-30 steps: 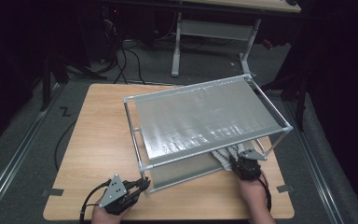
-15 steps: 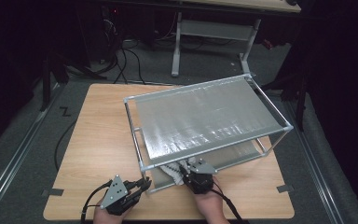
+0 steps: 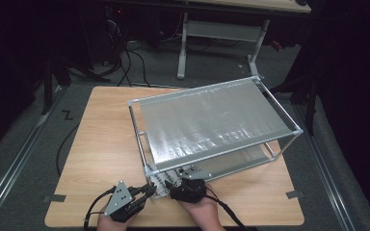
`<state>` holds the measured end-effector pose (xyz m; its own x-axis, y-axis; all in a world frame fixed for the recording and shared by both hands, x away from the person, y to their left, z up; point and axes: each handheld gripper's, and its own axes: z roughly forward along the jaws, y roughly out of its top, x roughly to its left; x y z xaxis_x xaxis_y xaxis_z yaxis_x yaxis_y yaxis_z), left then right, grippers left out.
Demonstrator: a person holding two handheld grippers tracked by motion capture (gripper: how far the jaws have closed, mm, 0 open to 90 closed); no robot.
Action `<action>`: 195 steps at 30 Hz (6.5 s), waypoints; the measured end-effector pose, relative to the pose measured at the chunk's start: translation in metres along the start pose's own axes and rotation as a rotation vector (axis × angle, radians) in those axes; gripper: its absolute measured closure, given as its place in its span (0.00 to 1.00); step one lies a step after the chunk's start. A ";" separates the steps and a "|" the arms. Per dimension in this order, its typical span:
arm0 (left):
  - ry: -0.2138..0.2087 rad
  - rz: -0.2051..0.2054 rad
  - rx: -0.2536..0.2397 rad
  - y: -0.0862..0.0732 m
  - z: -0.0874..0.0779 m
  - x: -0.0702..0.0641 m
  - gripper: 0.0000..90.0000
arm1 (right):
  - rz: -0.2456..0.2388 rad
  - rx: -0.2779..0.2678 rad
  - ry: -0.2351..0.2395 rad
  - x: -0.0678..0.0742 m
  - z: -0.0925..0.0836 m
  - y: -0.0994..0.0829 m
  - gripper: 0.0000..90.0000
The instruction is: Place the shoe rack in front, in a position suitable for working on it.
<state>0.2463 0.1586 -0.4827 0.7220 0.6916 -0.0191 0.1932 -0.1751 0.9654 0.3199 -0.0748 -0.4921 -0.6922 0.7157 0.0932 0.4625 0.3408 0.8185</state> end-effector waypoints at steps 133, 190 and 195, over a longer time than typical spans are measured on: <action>0.035 -0.009 0.000 -0.002 -0.008 0.013 0.90 | -0.074 0.112 -0.128 -0.004 0.012 -0.004 0.62; 0.024 -0.004 0.010 -0.001 -0.008 0.013 0.90 | 0.109 0.096 -0.461 -0.167 -0.064 -0.037 0.56; 0.024 -0.003 0.012 -0.001 -0.009 0.013 0.90 | 0.120 0.108 -0.526 -0.193 -0.078 -0.041 0.55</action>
<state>0.2502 0.1741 -0.4815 0.7055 0.7085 -0.0154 0.2031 -0.1813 0.9622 0.3914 -0.2741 -0.4993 -0.2734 0.9521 -0.1366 0.5943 0.2789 0.7543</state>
